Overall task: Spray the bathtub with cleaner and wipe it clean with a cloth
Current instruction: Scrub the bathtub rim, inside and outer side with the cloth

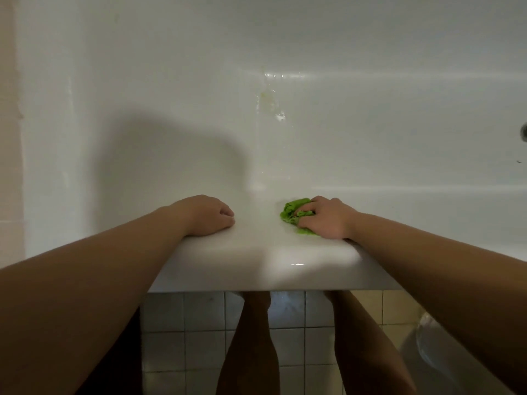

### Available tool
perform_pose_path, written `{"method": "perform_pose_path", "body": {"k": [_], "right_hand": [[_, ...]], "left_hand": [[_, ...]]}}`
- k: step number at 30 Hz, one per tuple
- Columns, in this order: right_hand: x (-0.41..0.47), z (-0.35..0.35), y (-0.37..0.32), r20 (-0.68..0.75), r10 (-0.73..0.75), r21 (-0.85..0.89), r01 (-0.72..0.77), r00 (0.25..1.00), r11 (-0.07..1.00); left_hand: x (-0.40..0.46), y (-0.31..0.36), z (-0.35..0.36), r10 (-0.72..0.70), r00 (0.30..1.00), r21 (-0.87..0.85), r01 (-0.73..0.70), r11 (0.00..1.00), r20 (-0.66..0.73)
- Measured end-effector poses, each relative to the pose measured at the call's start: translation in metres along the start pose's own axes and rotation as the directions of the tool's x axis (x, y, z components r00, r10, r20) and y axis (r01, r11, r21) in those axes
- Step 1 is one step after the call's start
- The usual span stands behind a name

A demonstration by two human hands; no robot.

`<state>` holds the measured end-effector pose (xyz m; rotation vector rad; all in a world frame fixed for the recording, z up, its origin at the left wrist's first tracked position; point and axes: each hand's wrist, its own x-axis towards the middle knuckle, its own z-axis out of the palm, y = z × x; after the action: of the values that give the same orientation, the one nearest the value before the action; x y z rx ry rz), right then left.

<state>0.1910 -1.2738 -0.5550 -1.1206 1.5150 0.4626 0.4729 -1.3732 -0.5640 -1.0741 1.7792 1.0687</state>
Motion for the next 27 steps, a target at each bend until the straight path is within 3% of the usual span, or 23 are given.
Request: {"method": "perform_pose_path", "body": {"k": [2,8,11,16,23,27], "right_hand": [[0.013,0.011,-0.025,0.004,-0.009,-0.013,0.009,1.0,1.0],[-0.014,0.025,-0.062,-0.009,-0.243,0.133,0.242,0.97,0.961],[-0.019,0.017,-0.047,-0.018,-0.206,0.151,0.206,0.978,0.967],[0.006,0.02,-0.072,-0.003,-0.001,-0.019,0.001,1.0,1.0],[-0.009,0.038,-0.114,-0.002,-0.237,0.124,0.236,0.971,0.964],[-0.002,0.028,-0.082,-0.008,-0.167,0.146,0.166,0.986,0.975]], "left_hand": [[-0.002,-0.01,-0.005,-0.01,1.0,0.066,0.011,0.998,-0.015],[0.0,-0.037,-0.019,0.039,0.998,0.355,-0.018,0.935,-0.052],[0.004,-0.048,-0.019,0.084,0.996,0.447,-0.056,0.893,-0.043],[0.006,-0.063,-0.031,0.107,0.993,0.566,-0.061,0.822,-0.048],[0.011,-0.069,-0.038,0.149,0.989,0.629,-0.113,0.769,-0.005],[0.013,-0.067,-0.039,0.159,0.987,0.637,-0.135,0.759,0.019]]}}
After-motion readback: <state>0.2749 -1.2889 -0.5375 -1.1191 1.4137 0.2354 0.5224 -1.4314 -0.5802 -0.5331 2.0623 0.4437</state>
